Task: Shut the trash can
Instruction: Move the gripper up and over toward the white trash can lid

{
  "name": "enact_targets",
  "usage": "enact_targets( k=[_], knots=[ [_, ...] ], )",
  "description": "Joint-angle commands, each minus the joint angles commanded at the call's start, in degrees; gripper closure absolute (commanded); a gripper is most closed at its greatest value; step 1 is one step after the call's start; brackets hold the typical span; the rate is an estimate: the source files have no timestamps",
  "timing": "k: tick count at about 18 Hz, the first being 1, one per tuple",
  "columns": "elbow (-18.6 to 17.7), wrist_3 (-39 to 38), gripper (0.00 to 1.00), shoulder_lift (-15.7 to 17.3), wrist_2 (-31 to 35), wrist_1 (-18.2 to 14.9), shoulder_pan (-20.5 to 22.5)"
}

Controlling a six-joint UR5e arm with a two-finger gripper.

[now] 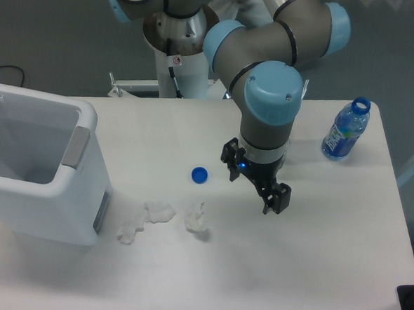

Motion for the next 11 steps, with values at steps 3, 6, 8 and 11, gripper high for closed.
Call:
enact_targets(
  k=[3,6,8,11],
  knots=[
    [0.0,-0.35,0.0,0.09,-0.09,-0.09,0.0],
    [-0.44,-0.53,0.0,0.26,-0.09,-0.09,-0.09],
    [-2.97,-0.35,0.0,1.57,0.0,0.26,-0.26],
    [-5.09,-1.58,0.0,4.21,-0.44,0.79,0.0]
  ],
)
